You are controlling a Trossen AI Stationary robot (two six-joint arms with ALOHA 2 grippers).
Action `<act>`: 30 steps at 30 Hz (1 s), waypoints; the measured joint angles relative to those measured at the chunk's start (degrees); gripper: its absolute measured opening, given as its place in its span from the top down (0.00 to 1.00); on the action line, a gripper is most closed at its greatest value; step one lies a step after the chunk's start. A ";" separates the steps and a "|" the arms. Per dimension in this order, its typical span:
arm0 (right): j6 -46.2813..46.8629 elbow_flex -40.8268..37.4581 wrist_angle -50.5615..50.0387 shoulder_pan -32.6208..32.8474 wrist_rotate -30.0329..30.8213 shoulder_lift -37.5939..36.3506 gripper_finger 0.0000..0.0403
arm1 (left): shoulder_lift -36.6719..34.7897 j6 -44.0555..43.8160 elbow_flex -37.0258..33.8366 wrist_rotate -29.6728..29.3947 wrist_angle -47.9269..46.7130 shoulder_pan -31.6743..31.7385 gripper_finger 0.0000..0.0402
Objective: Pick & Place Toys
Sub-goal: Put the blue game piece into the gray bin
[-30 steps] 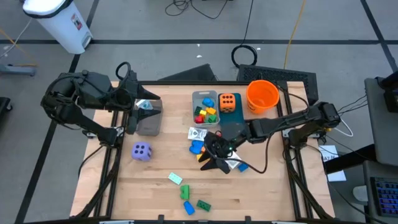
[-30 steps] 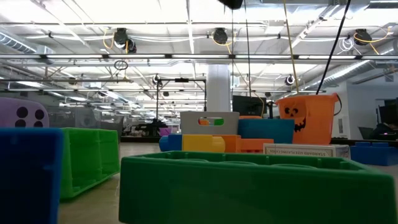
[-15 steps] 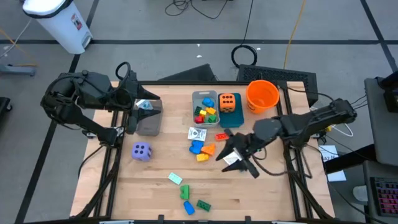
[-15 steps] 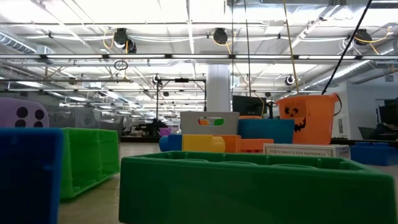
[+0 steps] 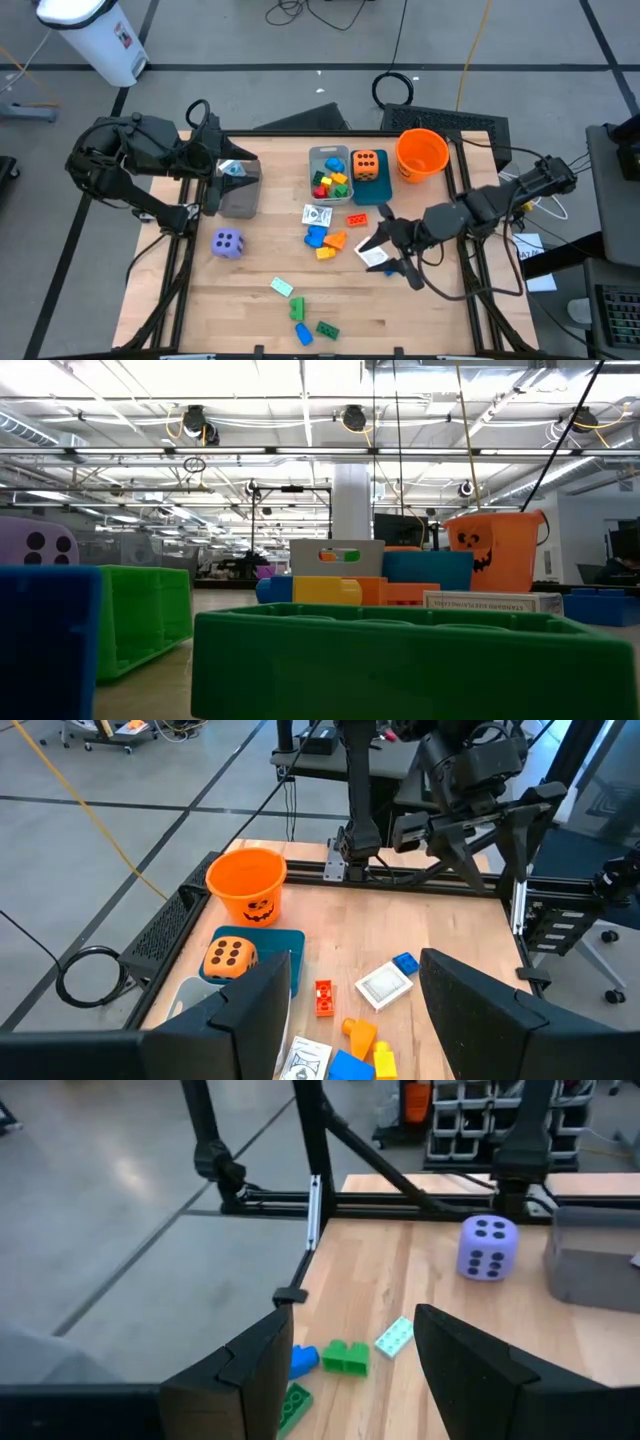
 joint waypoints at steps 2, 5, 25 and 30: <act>-0.02 0.00 -0.04 0.39 1.43 0.15 0.50 | 0.00 0.00 0.00 -0.01 0.00 0.00 0.42; 0.00 0.00 -0.08 0.62 2.75 0.18 0.50 | 0.01 0.00 0.00 0.00 0.00 0.02 0.42; 1.96 -2.12 2.10 0.58 2.67 0.14 0.50 | 0.02 0.00 0.00 -0.01 0.00 0.01 0.42; 5.01 -5.47 4.06 0.58 2.57 0.14 0.50 | 0.01 0.00 0.00 0.01 0.00 0.00 0.42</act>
